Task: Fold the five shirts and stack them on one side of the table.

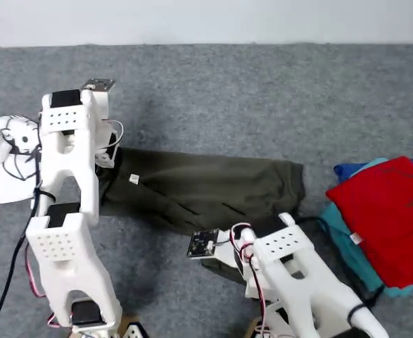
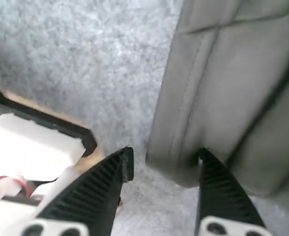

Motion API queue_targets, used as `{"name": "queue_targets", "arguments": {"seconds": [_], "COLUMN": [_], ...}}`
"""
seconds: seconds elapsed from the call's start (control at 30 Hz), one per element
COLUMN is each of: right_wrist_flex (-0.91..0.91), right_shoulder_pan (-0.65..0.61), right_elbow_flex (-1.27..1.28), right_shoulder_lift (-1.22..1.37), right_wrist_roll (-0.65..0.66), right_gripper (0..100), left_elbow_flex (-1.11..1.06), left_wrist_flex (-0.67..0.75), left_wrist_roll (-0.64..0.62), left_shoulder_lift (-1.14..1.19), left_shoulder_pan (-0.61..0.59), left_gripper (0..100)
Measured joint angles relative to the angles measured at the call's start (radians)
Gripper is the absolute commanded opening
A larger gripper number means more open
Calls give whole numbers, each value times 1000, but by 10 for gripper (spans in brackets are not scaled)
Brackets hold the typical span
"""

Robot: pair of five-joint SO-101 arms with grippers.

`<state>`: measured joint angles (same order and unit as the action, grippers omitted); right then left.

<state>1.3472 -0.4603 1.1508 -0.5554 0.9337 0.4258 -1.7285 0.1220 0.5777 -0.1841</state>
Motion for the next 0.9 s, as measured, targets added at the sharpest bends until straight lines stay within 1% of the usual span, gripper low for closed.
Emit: {"name": "queue_targets", "arguments": {"seconds": [0.07,0.1,0.23,0.27,0.33,0.43,0.5,0.6,0.7,0.9], "right_wrist_flex": [-49,-69,-195,-226,-270,-284,-262,-192,-175,-227], "right_shoulder_pan": [2,2,2,3,5,5,5,-3,2,143], "right_elbow_flex": [37,54,121,127,130,127,104,5,-112,-269], "right_shoulder_lift": [-8,-25,-34,-34,-34,-35,-32,-11,-11,-11], "right_wrist_roll": [17,25,35,35,35,37,38,14,-14,-28], "right_gripper": [203,183,22,2,24,12,10,10,10,10], "left_elbow_flex": [-11,-23,-87,-97,-103,-104,-104,-104,-104,-104], "left_wrist_flex": [0,0,2,2,2,2,2,2,2,2], "left_wrist_roll": [0,0,0,0,0,0,0,0,0,0], "left_shoulder_lift": [0,-2,-2,-2,-2,-2,-2,-2,-2,-2], "left_shoulder_pan": [0,0,0,0,0,0,0,0,0,0], "left_gripper": [115,115,115,115,115,115,115,115,115,115]}}
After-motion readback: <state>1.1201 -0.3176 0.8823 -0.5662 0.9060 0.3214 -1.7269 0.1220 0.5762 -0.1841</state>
